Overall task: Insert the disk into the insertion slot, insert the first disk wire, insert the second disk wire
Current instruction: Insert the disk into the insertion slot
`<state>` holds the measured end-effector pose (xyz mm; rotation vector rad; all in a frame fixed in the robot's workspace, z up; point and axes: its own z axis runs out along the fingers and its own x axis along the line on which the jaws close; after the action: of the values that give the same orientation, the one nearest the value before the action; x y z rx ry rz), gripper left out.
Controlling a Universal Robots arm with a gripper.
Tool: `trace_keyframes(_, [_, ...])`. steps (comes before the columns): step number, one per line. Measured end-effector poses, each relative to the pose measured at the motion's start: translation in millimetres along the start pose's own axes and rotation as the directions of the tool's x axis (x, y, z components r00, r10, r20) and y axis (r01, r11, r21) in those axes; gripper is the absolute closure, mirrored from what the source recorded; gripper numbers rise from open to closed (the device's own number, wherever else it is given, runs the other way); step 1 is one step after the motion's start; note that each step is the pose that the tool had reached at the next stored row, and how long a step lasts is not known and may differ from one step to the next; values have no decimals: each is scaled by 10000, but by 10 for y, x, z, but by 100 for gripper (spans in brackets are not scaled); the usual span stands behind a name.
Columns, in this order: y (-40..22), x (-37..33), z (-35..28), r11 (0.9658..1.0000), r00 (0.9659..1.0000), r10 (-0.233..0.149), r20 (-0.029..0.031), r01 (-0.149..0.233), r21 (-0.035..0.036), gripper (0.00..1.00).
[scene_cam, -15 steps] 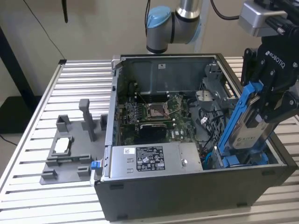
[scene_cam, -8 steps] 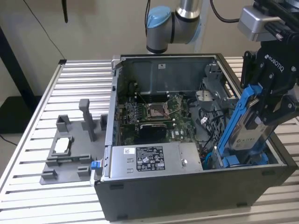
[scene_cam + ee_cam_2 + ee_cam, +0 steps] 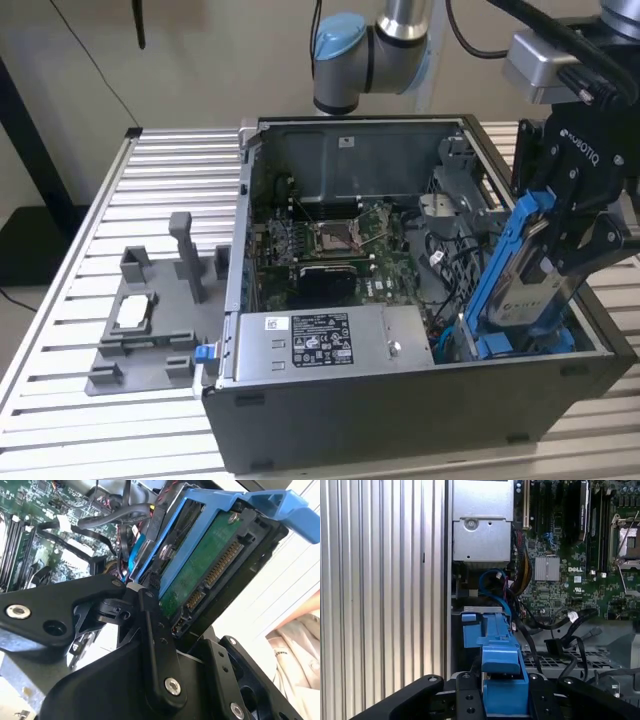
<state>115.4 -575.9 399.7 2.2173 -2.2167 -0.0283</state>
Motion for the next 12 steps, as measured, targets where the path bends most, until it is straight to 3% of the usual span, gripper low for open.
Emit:
trace_keyframes(7, [-2,-35,124,10000,10000,13,1,-13,0,67])
trace_keyframes(9, [1,-37,119,10000,10000,14,-1,-14,0,66])
trace_keyframes(12, [2,-38,48,10000,10000,12,-1,-12,0,53])
